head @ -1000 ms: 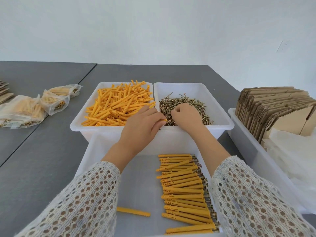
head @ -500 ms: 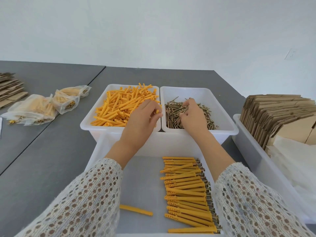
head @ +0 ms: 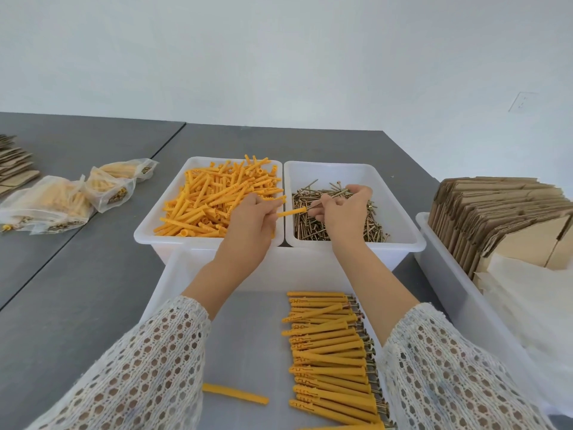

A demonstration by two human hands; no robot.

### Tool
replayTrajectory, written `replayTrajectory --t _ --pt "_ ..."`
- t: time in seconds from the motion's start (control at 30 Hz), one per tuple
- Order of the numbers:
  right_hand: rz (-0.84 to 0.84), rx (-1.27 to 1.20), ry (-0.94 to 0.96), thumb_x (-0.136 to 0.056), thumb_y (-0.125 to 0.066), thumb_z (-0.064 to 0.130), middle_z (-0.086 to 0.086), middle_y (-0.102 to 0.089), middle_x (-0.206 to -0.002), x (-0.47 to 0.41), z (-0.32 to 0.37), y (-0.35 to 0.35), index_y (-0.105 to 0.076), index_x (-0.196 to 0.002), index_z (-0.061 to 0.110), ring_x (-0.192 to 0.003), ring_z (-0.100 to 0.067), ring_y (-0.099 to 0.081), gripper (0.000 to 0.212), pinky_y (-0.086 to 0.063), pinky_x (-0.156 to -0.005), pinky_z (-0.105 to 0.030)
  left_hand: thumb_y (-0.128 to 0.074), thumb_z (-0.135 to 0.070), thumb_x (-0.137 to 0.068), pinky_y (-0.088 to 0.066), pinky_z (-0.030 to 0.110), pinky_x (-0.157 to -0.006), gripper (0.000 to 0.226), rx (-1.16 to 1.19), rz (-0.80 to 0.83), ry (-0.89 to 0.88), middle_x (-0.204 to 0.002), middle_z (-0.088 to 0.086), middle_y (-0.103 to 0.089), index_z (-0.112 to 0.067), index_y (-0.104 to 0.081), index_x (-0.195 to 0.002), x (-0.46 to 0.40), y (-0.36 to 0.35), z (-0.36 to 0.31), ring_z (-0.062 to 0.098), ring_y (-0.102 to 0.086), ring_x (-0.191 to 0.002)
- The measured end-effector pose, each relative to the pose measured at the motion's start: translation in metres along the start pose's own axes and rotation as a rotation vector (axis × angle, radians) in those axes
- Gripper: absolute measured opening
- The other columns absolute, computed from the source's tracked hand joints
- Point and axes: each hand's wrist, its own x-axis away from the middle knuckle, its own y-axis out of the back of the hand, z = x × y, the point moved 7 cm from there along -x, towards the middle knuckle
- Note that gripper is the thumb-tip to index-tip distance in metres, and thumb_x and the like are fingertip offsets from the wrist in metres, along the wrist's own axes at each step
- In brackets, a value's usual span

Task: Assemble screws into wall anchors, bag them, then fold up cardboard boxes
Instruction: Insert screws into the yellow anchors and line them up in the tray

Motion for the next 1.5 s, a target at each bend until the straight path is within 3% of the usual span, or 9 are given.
replayTrajectory --t 0.1,0.4,0.6,0.73,0.9,1.1,1.2,1.4,1.5 --pt "0.023 -0.041 -0.024 -0.097 -0.050 -0.004 -0.015 -0.069 -0.079 0.002 -0.002 -0.006 -0.029 -0.122 0.014 -0.053 -0.016 -0.066 0.038 -0.052 -0.055 -0.020 -0.049 0.002 -0.099 -0.032 0.003 -0.074 0.026 0.030 -0.006 0.023 -0.096 0.004 -0.045 0.001 -0.067 -0.117 0.002 0.001 -0.001 -0.008 -0.045 -0.083" --pt "0.064 -0.051 -0.039 -0.095 -0.057 0.004 -0.005 -0.072 -0.074 0.005 -0.001 -0.013 -0.032 -0.118 0.015 -0.054 -0.013 -0.066 0.035 -0.051 -0.053 -0.022 -0.048 0.003 -0.099 -0.032 -0.001 -0.072 0.023 -0.019 -0.021 0.051 -0.100 0.002 -0.044 -0.002 -0.067 -0.111 0.002 0.002 0.001 0.013 -0.042 -0.092" --pt "0.241 0.002 0.131 -0.097 -0.059 0.017 -0.005 -0.074 -0.076 0.026 0.016 -0.035 -0.049 -0.097 0.008 -0.053 -0.020 -0.067 0.013 -0.044 -0.047 -0.030 -0.054 -0.013 -0.100 -0.035 0.024 -0.066 0.010 -0.014 -0.011 0.144 -0.095 0.001 -0.053 -0.019 -0.057 -0.093 0.003 -0.004 0.009 0.016 -0.051 -0.084" --pt "0.270 -0.101 0.070 -0.106 -0.033 0.038 -0.014 -0.075 -0.086 0.021 0.018 -0.038 -0.058 -0.103 0.006 -0.048 -0.025 -0.062 0.041 -0.041 -0.045 -0.027 -0.056 -0.026 -0.100 -0.043 0.033 -0.064 0.007 -0.041 0.017 0.104 -0.089 -0.007 -0.057 -0.020 -0.056 -0.095 0.006 -0.007 0.004 0.013 -0.052 -0.076" --pt "0.016 -0.210 -0.193 -0.106 -0.021 0.044 -0.007 -0.073 -0.070 -0.010 -0.006 0.002 -0.062 -0.096 0.010 -0.045 -0.018 -0.055 0.055 -0.042 -0.046 -0.026 -0.060 -0.026 -0.096 -0.048 0.032 -0.064 0.009 0.106 0.088 -0.119 -0.075 -0.009 -0.058 -0.026 -0.055 -0.089 0.009 0.003 -0.033 0.010 -0.056 -0.074" --pt "0.013 -0.442 -0.453 -0.105 -0.028 0.036 -0.003 -0.063 -0.063 -0.020 -0.028 0.010 -0.059 -0.089 0.012 -0.042 -0.013 -0.052 0.043 -0.041 -0.046 -0.022 -0.056 -0.041 -0.096 -0.034 0.026 -0.056 0.012 -0.290 0.432 -0.405 -0.068 -0.015 -0.050 -0.030 -0.056 -0.092 0.038 -0.028 -0.062 0.004 -0.049 -0.067" --pt "0.064 -0.380 -0.485 -0.104 -0.031 0.028 -0.002 -0.063 -0.057 -0.022 -0.032 0.008 -0.059 -0.090 0.011 -0.042 -0.013 -0.052 0.036 -0.042 -0.045 -0.021 -0.053 -0.041 -0.098 -0.026 0.029 -0.055 0.020 -0.546 0.394 -0.438 -0.077 -0.008 -0.058 -0.023 -0.056 -0.088 0.045 -0.049 -0.067 0.017 -0.053 -0.076" --pt "0.137 -0.205 -0.447 -0.099 -0.038 0.014 -0.004 -0.061 -0.059 -0.019 -0.027 0.002 -0.060 -0.091 0.008 -0.043 -0.013 -0.052 0.025 -0.044 -0.043 -0.021 -0.062 -0.015 -0.091 -0.017 0.032 -0.053 0.041 -0.837 0.470 -0.471 -0.057 -0.007 -0.033 -0.020 -0.031 -0.066 0.061 -0.082 -0.069 0.019 -0.033 -0.073" --pt "0.137 0.012 -0.353 -0.095 -0.039 0.009 -0.006 -0.061 -0.063 -0.020 -0.025 0.003 -0.060 -0.091 0.006 -0.047 -0.015 -0.054 0.022 -0.046 -0.045 -0.023 -0.057 -0.034 -0.097 -0.021 0.033 -0.056 0.031 -0.756 0.422 -0.472 -0.061 -0.007 -0.038 -0.019 -0.040 -0.075 0.061 -0.078 -0.072 0.020 -0.037 -0.076"
